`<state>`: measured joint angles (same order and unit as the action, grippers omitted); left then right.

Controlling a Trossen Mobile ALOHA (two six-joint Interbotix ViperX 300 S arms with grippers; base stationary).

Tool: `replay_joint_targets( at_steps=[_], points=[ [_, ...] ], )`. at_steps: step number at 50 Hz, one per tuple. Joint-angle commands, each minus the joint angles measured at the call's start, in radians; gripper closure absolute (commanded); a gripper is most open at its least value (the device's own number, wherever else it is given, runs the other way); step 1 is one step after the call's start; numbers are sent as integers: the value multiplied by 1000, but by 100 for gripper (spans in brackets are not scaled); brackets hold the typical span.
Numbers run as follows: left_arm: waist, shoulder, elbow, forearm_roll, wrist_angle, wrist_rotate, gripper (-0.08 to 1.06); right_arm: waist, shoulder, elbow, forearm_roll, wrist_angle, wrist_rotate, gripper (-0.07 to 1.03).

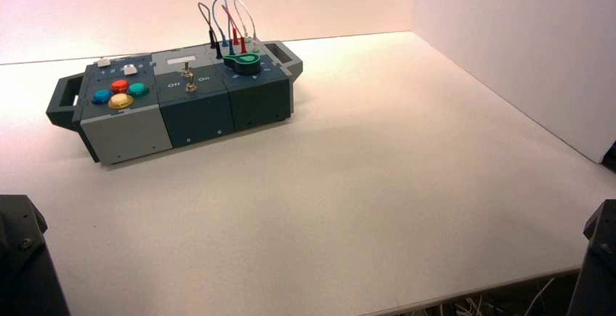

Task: Push the green button with the left gripper.

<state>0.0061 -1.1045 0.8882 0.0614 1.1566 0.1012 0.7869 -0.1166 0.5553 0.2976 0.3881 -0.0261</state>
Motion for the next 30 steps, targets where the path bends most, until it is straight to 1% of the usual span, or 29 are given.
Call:
replay_joint_targets(
  at_steps=[1, 17, 24, 30],
  points=[
    [-8, 18, -23, -3, -6, 3, 101, -8, -32, -14, 2, -9, 2, 98],
    [-6, 18, -23, -5, 3, 3, 101, -8, -32, -11, 2, -9, 2, 98],
    [-8, 25, -25, -17, 31, 3, 101, -9, -32, -8, 3, -9, 2, 98],
    [-6, 37, -25, -20, 31, 3, 101, -9, -32, -8, 3, -9, 2, 98]
  ],
)
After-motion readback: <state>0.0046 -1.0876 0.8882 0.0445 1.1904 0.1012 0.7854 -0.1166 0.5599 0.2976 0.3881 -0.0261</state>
